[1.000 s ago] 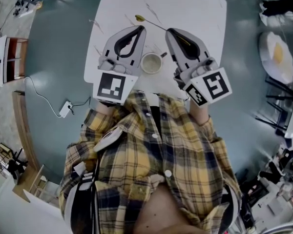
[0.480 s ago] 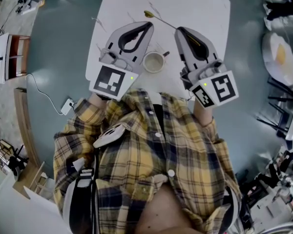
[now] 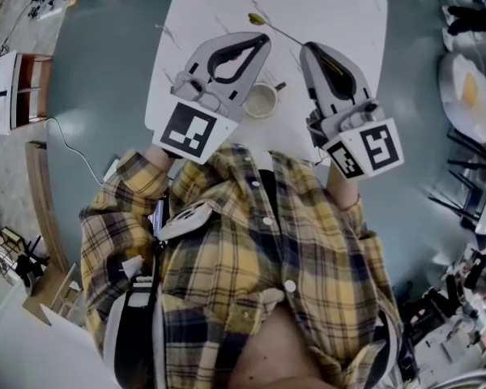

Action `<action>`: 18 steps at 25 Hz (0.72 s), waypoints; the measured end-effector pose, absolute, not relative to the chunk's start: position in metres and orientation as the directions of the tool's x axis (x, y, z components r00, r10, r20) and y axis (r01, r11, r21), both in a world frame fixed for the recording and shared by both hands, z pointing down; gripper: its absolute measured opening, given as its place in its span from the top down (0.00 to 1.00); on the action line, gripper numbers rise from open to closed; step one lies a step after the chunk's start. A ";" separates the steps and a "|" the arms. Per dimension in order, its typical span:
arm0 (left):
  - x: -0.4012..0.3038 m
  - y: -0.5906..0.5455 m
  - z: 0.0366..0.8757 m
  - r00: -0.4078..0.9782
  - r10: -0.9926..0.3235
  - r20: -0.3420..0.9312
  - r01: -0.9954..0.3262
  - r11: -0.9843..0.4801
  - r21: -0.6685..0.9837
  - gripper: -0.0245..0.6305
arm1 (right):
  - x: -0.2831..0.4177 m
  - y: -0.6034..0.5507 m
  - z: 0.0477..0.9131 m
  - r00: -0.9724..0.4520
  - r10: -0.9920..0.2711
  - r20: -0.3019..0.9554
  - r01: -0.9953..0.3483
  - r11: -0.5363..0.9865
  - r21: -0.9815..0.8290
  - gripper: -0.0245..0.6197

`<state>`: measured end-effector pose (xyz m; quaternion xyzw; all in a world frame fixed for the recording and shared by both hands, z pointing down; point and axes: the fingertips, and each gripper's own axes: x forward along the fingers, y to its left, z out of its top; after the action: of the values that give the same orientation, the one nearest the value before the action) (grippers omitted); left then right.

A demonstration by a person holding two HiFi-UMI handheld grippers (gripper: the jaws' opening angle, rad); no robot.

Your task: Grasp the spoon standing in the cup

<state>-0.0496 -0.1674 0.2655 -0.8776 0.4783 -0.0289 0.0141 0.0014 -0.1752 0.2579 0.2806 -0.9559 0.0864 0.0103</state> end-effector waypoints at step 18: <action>-0.047 -0.167 0.267 0.578 -0.814 0.049 -0.812 -0.580 -0.061 0.94 | 0.002 -0.175 0.259 -0.840 -0.539 0.068 -0.542 0.826 -0.155 0.91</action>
<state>-0.0467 -0.1671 0.2668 -0.8882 0.4578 -0.0357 0.0162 0.0016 -0.1749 0.2587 0.2828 -0.9554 0.0844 0.0105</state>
